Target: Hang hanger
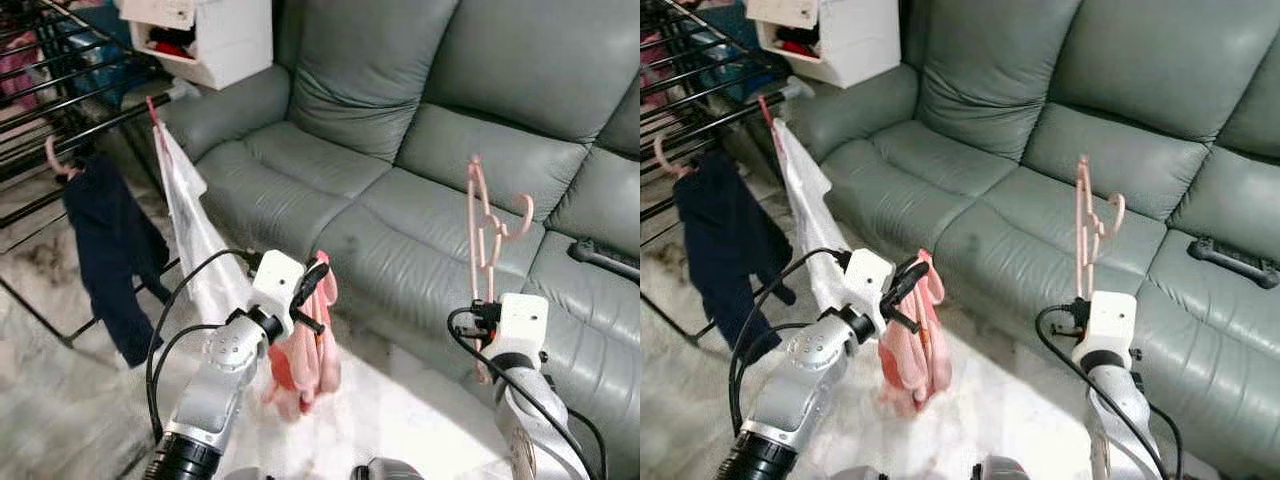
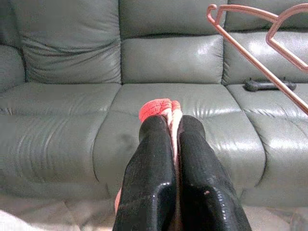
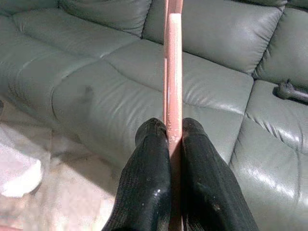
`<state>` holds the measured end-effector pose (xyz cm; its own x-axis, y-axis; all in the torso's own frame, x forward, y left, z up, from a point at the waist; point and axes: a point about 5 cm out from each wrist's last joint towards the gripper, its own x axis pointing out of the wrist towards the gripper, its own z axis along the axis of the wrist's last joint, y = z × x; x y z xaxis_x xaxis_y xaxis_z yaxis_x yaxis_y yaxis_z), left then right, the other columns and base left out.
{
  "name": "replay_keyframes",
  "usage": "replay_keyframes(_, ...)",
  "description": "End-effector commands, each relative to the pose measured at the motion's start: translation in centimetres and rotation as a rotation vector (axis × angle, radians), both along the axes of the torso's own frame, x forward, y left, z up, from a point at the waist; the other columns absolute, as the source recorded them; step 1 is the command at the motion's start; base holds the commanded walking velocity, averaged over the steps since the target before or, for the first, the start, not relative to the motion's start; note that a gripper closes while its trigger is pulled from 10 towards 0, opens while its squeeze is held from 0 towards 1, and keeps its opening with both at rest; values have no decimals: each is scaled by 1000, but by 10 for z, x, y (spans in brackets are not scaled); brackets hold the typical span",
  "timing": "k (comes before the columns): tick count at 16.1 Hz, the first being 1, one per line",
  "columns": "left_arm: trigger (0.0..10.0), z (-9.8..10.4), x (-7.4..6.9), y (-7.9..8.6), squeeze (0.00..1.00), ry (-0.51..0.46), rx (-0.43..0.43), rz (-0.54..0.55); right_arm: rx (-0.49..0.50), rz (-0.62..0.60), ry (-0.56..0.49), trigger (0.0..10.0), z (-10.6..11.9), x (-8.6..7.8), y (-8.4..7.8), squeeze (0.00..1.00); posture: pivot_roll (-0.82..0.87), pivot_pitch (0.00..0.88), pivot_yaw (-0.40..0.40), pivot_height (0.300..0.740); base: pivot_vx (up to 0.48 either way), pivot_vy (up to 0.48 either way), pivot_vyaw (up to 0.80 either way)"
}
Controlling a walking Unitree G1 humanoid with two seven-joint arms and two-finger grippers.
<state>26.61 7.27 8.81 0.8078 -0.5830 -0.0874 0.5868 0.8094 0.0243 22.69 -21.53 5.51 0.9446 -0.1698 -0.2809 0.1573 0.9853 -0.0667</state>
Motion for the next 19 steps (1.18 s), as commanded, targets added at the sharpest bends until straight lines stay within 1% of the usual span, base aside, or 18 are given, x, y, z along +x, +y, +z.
replay_keyframes(1, 10000, 1, 0, -3, 0, -9, 2, -18, -3, -7, -10, 10000, 2, 1, 2, 0, -104, 0, 22, 740, -274, 0, 0)
replay_keyframes(2, 10000, 2, 1, -4, 0, -12, 2, -19, -28, -18, -17, 10000, 4, 3, 0, 0, -106, 0, 29, 740, -274, 0, 0)
replay_keyframes(5, 10000, 6, 7, -2, 0, -25, 5, -16, -52, -37, -56, 10000, 11, 15, -3, 0, -110, 0, 44, 740, -270, 0, 0)
replay_keyframes(6, 10000, 7, 9, -2, 0, -36, 10, -20, -81, -26, -72, 10000, 14, 19, -3, 0, -106, 0, 47, 740, 0, 0, 0)
replay_keyframes(7, 10000, 9, 10, -2, 0, -42, 14, -22, -86, -18, -78, 10000, 14, 21, -2, 0, -105, 0, 47, 740, 0, 0, 0)
replay_keyframes(9, 10000, 12, 12, -2, 0, -56, 12, -16, -67, -41, -70, 10000, 13, 20, -3, 0, -100, 0, 44, 740, 0, 0, 0)
replay_keyframes(11, 10000, 14, 14, 0, 0, -73, 9, -8, -54, -1, -41, 10000, 9, 18, -3, 0, -97, 0, 41, 740, 0, 0, 0)
replay_keyframes(12, 10000, 15, 15, 3, 0, -85, 15, 8, -83, -22, -37, 10000, 8, 15, -6, 0, -96, 0, 39, 740, 0, 0, 0)
replay_keyframes(13, 10000, 15, 16, 5, 0, -97, 20, 20, -61, -14, -38, 10000, 8, 15, -6, 0, -96, 0, 38, 740, 0, 0, 0)
replay_keyframes(14, 10000, 17, 21, 11, 0, -127, 48, 72, -59, 22, -46, 10000, 10, 16, -4, 0, -94, 0, 35, 740, 0, 0, 0)
replay_keyframes(15, 10000, 19, 26, 16, 0, -147, 57, 124, -24, 56, -47, 10000, 10, 15, -1, 0, -94, 0, 35, 740, 0, 0, 0)
replay_keyframes(16, 10000, 23, 35, 24, 0, -174, 67, 224, 46, 115, -43, 10000, 10, 15, 4, 0, -91, 0, 32, 740, 0, 0, 0)
replay_keyframes(17, 10000, 24, 40, 26, 0, -170, 70, 250, 34, 192, -29, 10000, 10, 15, 10, 0, -91, 0, 31, 740, 0, 0, 0)
replay_keyframes(18, 10000, 29, 47, 25, 0, -188, 71, 244, 21, 289, 2, 10000, 9, 13, 14, 0, -93, 0, 32, 740, 0, 0, 0)
replay_keyframes(19, 10000, 32, 50, 23, 0, -204, 70, 215, 14, 343, 17, 10000, 9, 13, 15, 0, -93, 0, 32, 740, 0, 0, 0)
